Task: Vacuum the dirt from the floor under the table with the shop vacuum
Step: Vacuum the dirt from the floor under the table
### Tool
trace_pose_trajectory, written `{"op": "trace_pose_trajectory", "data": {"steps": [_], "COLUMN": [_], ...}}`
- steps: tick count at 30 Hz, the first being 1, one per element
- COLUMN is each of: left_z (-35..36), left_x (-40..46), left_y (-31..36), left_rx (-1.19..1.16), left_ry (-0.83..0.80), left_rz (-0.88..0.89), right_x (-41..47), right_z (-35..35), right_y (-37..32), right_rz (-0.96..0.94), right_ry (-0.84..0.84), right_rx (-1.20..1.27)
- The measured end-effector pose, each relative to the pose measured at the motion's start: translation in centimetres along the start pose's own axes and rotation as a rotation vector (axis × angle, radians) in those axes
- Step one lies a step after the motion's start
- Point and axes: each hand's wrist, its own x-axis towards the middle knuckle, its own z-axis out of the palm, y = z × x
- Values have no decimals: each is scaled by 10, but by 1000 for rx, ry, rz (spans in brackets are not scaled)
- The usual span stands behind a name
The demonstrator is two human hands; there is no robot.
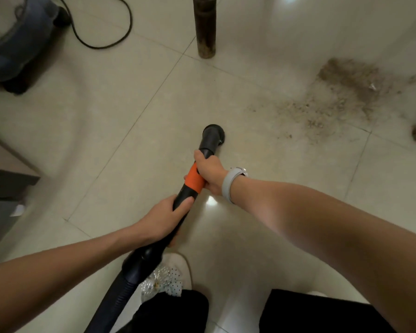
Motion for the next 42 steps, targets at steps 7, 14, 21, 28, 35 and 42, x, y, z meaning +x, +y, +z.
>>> {"op": "trace_pose_trajectory", "data": {"steps": [7, 14, 21, 28, 35, 42], "left_z": [5, -7, -12, 16, 24, 57], "left_x": [-19, -40, -45, 49, 0, 34], "left_y": [-5, -33, -38, -19, 19, 74], "left_rx": [77, 206, 125, 658, 207, 302], "left_ry": [-233, -305, -177, -287, -246, -362], "left_rz": [-12, -13, -57, -52, 89, 137], "right_x": [-31, -51, -36, -18, -20, -25], "right_z": [-17, -10, 13, 1, -58, -128], "right_y": [26, 60, 51, 19, 23, 3], "right_rz": [127, 277, 214, 105, 139, 49], "right_ry": [94, 59, -12, 28, 180, 374], "right_rx": [47, 103, 38, 4, 90, 166]}}
